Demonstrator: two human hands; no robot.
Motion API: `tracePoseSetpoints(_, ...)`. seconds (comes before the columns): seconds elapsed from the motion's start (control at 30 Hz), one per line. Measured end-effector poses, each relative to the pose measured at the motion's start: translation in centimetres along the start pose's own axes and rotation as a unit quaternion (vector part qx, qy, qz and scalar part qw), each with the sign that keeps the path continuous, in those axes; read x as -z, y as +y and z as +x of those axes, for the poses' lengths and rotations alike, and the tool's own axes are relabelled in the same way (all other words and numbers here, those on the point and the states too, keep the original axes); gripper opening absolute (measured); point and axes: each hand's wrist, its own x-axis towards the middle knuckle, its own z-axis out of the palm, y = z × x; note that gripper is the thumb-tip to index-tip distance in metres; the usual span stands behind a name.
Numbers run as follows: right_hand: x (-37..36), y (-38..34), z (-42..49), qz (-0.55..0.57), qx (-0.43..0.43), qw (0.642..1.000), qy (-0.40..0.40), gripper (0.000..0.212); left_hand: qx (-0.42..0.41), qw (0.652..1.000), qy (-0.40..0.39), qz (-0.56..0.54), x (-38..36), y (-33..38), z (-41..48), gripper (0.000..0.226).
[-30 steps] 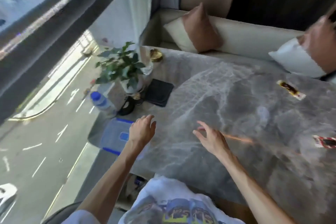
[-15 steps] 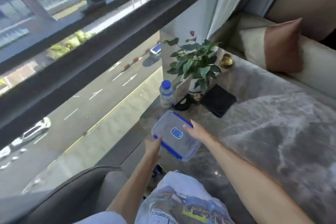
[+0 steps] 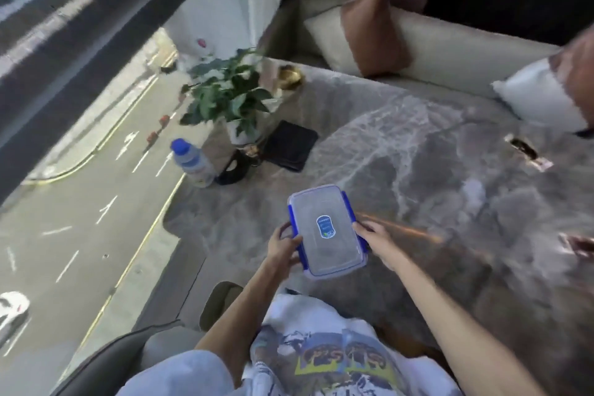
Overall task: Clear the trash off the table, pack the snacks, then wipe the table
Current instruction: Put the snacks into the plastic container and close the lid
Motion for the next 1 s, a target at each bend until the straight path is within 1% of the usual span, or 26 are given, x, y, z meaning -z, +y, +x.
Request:
tracePoseSetpoints(0.1,7.3,4.0,-2.8,0.106,-0.053,0.993,0.027,0.036,-0.010,0.995,-0.075,0.069,-6.7,-2.0,-0.7,0.050)
tracePoseSetpoints(0.2,13.2,8.0,-5.4,0.175,-0.068,0.980,0.062,0.036,-0.014,0.986,-0.121,0.115,-13.0,-4.9,-1.6,0.049)
tracePoseSetpoints(0.3,17.5,11.6,-6.9,0.230,-0.077,0.964,0.108,0.038,-0.021,0.980,-0.139,0.141,-18.3,-7.9,-2.6,0.049)
tracePoseSetpoints(0.4,20.1,14.1,-7.5,0.259,-0.086,0.953,0.133,0.040,-0.015,0.979,-0.122,0.161,-21.9,-10.7,-3.1,0.049)
tracePoseSetpoints(0.5,21.7,16.0,-8.0,0.253,-0.104,0.954,0.124,0.042,0.009,0.980,-0.103,0.172,-23.4,-13.0,-3.1,0.051)
tracePoseSetpoints(0.57,22.6,17.0,-8.4,0.249,-0.126,0.955,0.106,0.043,0.024,0.978,-0.112,0.176,-23.6,-14.3,-3.2,0.051)
tracePoseSetpoints(0.67,23.6,17.8,-8.5,0.260,-0.160,0.948,0.092,0.051,0.024,0.975,-0.127,0.179,-23.8,-15.6,-3.5,0.050)
tracePoseSetpoints(0.7,23.8,17.9,-8.4,0.264,-0.168,0.945,0.094,0.058,0.016,0.975,-0.130,0.178,-23.8,-15.9,-3.6,0.047)
tracePoseSetpoints(0.77,24.0,18.1,-8.0,0.272,-0.167,0.943,0.100,0.065,0.002,0.976,-0.139,0.170,-23.8,-16.4,-3.8,0.042)
tracePoseSetpoints(0.9,23.7,18.0,-7.4,0.260,-0.153,0.947,0.107,0.068,0.011,0.976,-0.131,0.177,-24.1,-17.1,-3.9,0.039)
tracePoseSetpoints(1.0,23.9,17.9,-7.1,0.308,-0.166,0.930,0.109,0.068,0.023,0.978,-0.124,0.167,-24.2,-17.2,-3.6,0.040)
